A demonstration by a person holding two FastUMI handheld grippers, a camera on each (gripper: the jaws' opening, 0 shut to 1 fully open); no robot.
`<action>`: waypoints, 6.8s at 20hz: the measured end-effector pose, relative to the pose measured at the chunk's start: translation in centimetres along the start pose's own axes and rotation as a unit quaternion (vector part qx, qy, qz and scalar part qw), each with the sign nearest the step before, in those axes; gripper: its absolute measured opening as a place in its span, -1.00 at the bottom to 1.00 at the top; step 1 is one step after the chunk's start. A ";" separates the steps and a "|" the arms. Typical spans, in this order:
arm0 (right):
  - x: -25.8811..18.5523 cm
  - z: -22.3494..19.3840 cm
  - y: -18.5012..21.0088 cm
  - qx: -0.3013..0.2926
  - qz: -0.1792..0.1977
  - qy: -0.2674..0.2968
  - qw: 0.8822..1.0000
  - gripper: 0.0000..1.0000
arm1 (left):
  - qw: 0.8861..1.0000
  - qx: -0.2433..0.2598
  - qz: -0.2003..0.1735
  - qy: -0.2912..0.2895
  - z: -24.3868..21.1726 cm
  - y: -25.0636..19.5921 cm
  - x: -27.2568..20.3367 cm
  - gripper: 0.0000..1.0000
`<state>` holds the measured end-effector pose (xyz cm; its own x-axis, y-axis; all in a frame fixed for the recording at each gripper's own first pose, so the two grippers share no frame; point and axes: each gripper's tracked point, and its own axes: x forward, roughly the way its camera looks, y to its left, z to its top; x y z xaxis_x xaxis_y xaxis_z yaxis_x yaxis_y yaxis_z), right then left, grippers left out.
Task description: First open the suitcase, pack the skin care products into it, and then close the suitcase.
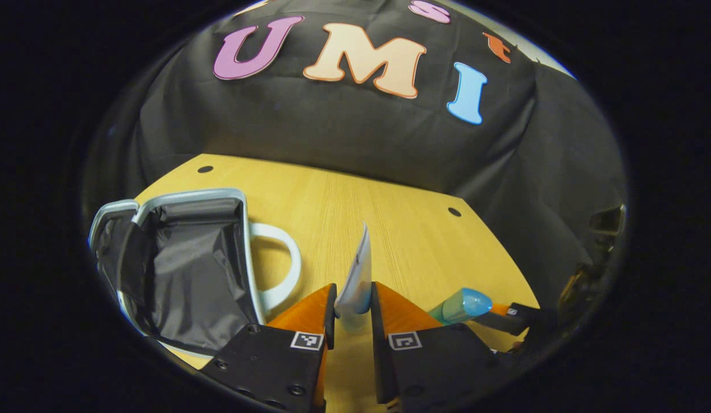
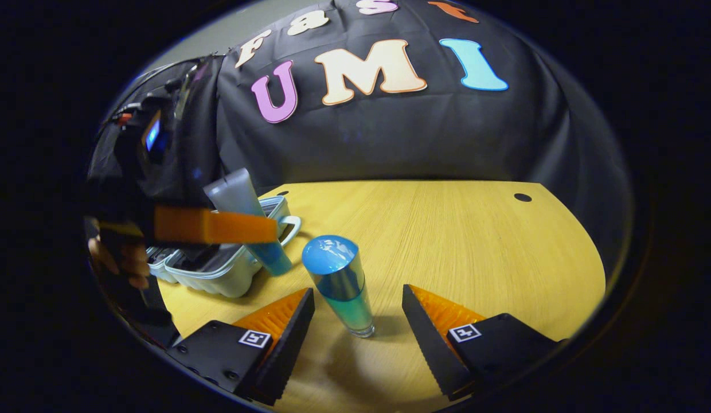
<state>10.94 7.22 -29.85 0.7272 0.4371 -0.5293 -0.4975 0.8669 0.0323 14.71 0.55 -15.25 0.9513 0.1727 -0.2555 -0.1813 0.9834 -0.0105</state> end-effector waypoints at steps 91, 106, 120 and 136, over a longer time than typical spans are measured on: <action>2.0 14.8 11.5 0.003 -0.078 -0.020 0.997 0.96 | 0.940 -0.290 0.181 -0.012 4.6 52.8 -24.8 -0.97; -5.0 15.2 2.9 0.053 -0.152 -0.070 0.985 0.96 | 0.993 -0.076 0.089 -0.008 18.4 34.0 -22.0 -0.97; -14.5 13.2 -4.3 0.072 -0.230 -0.071 0.968 0.96 | 0.993 -0.043 -0.068 0.082 15.3 12.8 -8.2 -0.94; -16.4 15.5 -1.5 0.092 -0.219 -0.112 0.965 0.96 | 0.967 -0.005 -0.041 0.251 2.4 7.8 1.8 -0.79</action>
<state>7.08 2.41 -8.09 0.9430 0.0422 -0.3300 -0.0422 0.9991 0.0073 15.59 8.63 -13.47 0.7223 0.0421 -0.6903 -0.1148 0.9916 -0.0596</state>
